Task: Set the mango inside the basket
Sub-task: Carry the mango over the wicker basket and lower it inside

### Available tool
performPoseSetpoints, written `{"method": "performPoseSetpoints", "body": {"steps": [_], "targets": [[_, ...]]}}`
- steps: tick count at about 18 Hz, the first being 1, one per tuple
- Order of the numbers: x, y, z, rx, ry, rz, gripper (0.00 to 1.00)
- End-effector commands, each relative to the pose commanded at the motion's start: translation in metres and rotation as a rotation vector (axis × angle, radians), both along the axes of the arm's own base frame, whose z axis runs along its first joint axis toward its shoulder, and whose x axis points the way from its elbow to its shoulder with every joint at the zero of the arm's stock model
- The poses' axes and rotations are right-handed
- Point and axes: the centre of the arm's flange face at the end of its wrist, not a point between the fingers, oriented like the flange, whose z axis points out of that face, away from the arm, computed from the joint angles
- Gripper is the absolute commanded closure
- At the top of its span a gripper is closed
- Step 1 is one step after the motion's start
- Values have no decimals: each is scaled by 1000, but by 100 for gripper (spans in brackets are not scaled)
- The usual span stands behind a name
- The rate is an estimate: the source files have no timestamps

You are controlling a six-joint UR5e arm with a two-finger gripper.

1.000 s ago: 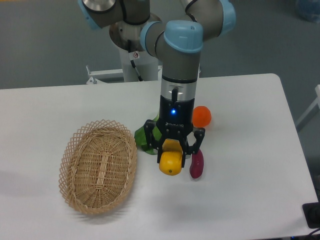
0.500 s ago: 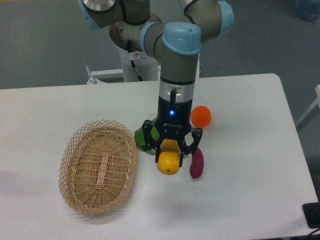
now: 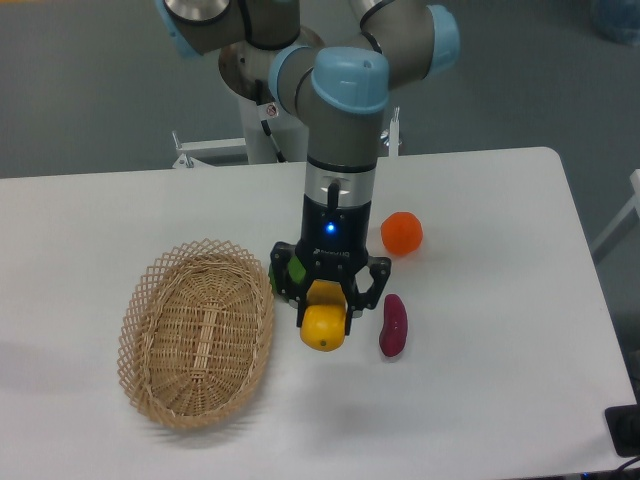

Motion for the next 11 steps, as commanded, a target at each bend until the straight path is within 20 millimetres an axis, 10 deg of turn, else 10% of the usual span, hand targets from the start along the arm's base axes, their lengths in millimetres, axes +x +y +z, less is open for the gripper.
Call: {"method": "performPoseSetpoints", "body": {"steps": [11], "targets": [[101, 54, -62, -188, 44, -47, 54]]}}
